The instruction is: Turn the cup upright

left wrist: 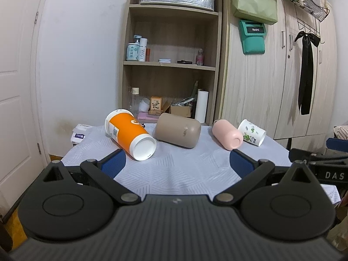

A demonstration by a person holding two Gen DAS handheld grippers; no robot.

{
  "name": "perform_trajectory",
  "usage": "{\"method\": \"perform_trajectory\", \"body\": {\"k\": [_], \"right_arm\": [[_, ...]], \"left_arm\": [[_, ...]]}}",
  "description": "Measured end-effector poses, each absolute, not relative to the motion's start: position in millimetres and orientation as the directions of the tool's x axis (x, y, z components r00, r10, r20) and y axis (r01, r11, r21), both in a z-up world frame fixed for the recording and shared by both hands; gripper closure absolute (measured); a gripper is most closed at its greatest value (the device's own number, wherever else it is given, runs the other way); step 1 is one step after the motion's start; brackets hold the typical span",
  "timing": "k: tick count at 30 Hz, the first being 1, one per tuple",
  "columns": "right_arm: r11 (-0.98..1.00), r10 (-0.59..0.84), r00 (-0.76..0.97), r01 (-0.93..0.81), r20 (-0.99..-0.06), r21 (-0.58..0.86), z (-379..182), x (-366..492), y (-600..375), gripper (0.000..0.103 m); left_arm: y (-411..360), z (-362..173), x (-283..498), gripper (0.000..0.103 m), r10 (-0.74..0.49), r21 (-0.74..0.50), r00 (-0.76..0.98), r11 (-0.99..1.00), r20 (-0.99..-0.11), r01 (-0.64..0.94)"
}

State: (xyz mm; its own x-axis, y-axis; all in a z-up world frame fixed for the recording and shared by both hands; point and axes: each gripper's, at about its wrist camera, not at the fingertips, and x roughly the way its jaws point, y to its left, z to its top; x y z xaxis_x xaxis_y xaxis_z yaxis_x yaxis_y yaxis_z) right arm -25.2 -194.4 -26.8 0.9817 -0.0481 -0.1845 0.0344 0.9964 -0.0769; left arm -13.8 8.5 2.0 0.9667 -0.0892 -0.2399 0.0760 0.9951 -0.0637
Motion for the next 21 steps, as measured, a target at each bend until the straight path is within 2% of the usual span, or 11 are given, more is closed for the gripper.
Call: {"method": "perform_trajectory", "body": {"k": [21], "right_arm": [[0.994,-0.032,0.984,0.013,-0.175,-0.109,-27.1,-28.9,-186.7,0.000]], "left_arm": [[6.1,-0.9,-14.4,0.000,-0.057,-0.024,0.966,0.998,-0.250,0.053]]}}
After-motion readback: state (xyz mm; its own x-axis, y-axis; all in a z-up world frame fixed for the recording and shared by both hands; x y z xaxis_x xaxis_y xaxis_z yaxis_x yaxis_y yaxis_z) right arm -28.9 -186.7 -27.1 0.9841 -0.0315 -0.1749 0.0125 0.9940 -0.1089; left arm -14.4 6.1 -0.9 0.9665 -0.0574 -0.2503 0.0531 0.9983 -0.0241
